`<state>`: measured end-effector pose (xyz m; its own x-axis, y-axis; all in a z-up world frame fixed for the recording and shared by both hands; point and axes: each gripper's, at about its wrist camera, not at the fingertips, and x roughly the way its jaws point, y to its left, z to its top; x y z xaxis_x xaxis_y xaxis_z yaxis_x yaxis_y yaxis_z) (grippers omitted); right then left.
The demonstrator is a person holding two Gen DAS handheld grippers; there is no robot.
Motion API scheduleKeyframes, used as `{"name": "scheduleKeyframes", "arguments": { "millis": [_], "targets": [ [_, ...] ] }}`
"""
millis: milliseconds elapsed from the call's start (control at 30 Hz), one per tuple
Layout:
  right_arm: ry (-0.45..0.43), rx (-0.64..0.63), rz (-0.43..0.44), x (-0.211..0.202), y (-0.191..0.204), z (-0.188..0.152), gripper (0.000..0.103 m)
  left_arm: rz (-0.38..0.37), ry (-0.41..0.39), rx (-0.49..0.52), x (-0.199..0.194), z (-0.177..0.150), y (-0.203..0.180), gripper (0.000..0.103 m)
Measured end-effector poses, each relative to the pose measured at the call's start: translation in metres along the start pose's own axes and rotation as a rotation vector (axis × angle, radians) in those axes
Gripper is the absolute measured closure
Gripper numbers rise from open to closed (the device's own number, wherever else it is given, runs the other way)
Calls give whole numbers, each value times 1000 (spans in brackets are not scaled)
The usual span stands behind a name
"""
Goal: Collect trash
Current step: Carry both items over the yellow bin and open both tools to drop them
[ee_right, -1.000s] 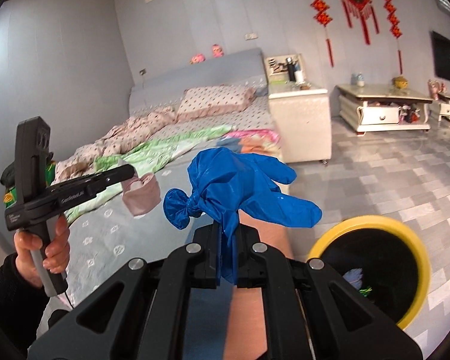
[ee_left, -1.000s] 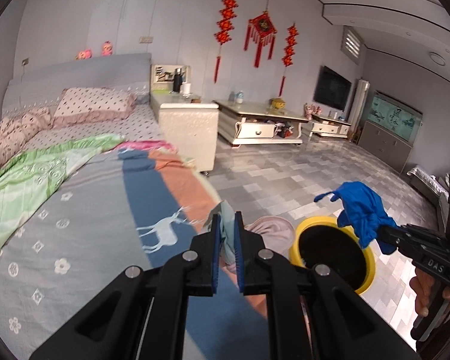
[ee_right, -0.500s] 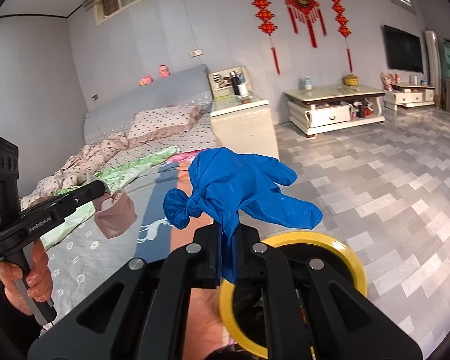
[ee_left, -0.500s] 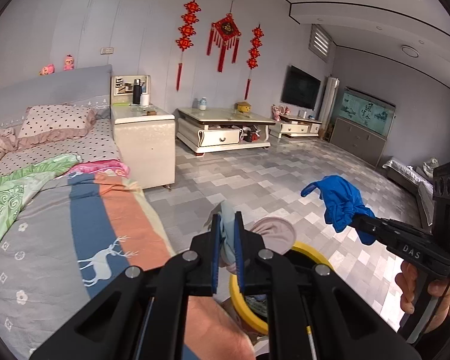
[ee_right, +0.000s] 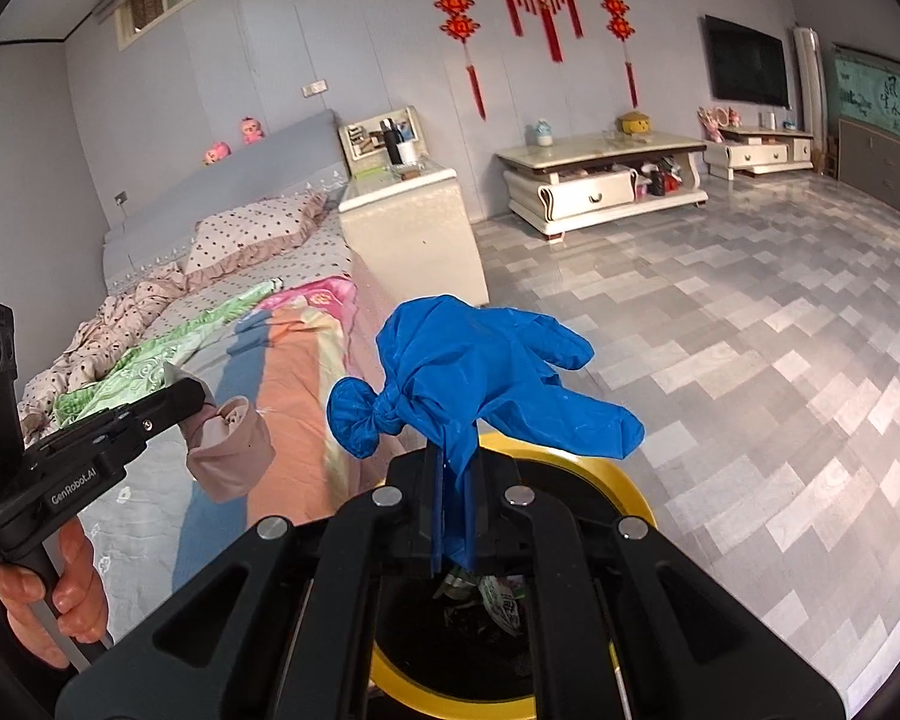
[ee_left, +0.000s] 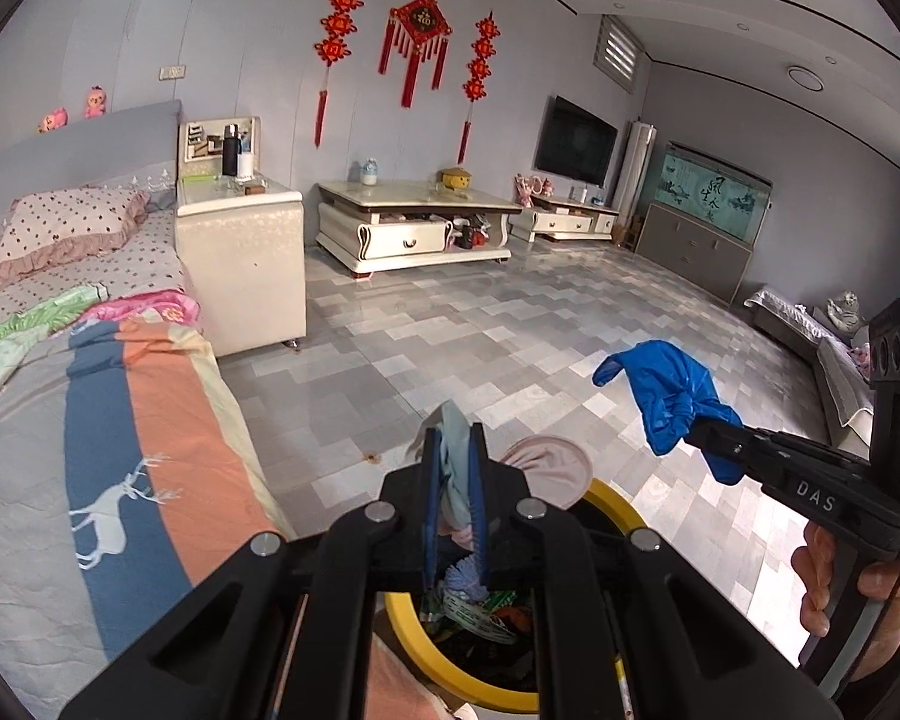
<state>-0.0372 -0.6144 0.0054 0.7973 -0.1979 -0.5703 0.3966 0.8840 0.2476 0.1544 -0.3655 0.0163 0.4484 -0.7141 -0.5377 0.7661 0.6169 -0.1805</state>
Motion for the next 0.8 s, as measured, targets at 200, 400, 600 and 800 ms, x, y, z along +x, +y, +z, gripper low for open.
{"name": "scheduleKeyframes", "arguments": {
  "millis": [200,400,600,800],
  "targets": [
    [49,10,-25,24,-16,-15,99,-7,46,-1,33,-17,-8,95],
    [110,2,-53,51,-20,-28,99,2,104,-6,63,-34,-9,95],
    [166,23,-73,78,-30,-37,98,-2,150,-13,79,-45,-7,94],
    [171,39,-85,85,-34,-40,97,-13,157,-33,80,-45,-2,93]
  ]
}}
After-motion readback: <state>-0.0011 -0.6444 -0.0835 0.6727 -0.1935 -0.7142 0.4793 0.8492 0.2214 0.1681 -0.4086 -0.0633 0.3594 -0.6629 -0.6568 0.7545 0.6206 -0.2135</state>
